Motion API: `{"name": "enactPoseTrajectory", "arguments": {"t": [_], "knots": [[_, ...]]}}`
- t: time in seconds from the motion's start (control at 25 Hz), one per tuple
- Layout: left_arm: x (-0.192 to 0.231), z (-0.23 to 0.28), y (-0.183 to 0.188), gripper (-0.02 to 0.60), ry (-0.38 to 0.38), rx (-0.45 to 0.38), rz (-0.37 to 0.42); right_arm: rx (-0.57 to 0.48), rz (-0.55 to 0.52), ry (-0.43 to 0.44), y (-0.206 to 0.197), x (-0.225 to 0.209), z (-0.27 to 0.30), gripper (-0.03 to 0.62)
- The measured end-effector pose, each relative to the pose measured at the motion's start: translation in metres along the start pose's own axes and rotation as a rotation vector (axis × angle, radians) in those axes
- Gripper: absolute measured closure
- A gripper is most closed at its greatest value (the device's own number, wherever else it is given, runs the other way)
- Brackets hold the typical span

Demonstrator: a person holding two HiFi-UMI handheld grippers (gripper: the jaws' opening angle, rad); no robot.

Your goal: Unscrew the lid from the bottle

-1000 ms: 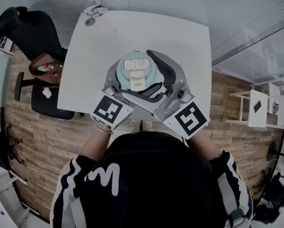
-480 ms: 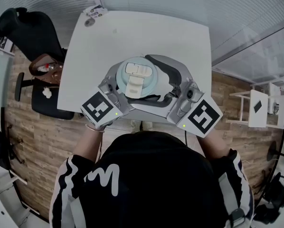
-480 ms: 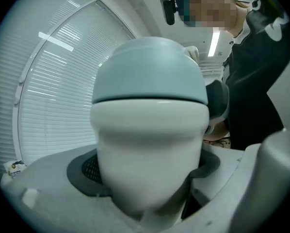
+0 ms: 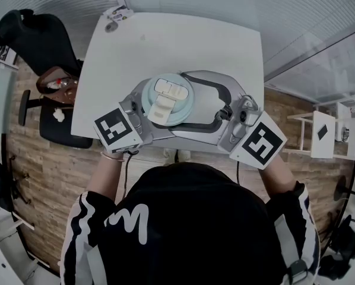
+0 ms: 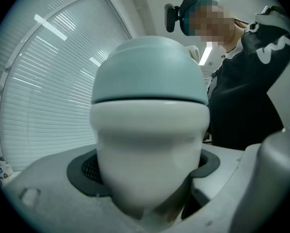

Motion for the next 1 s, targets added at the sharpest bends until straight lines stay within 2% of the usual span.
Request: {"name": "enactPoseTrajectory", "arguments": {"t": [0.16,0.32,0.52,0.76,0.88,1.0], "knots": [[-0.001,0.0,0.003,0.126,-0.021,-0.026,-0.008,-0.015,-0.01,0.012,0.004,-0.001,-0.001,0.206],[-0.001,0.0,0.0,0.126,0.049,-0.038,-0.008,-0.019,0.007,-0.028,0.001,0.001,0.0,0.204],[0.008,-0.002,-0.005,0.126,0.204,-0.085,-0.029,-0.102,0.111,-0.166,0.001,0.0,0.0,0.204],[0.023,0.0,-0.006,0.126,0.431,-0.081,0.006,-0.125,0.181,-0.352,0.0,-0.005,0.013,0.204],[0.025,0.001,-0.009,0.126,0.502,-0.092,0.019,-0.139,0.213,-0.398,0.002,-0.008,0.017,0.204],[0.023,0.004,-0.01,0.126,0.55,-0.082,0.034,-0.128,0.208,-0.407,0.003,-0.006,0.019,0.204]]}}
Point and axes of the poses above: the fingertips, and each gripper's own axes: z forward along the fingers, x to its left, y out of its top, the point moved 8 cm from there along -z, backward along the fingers, and after that the axes turned 2 degrees about -y, right-handed, at the moved point
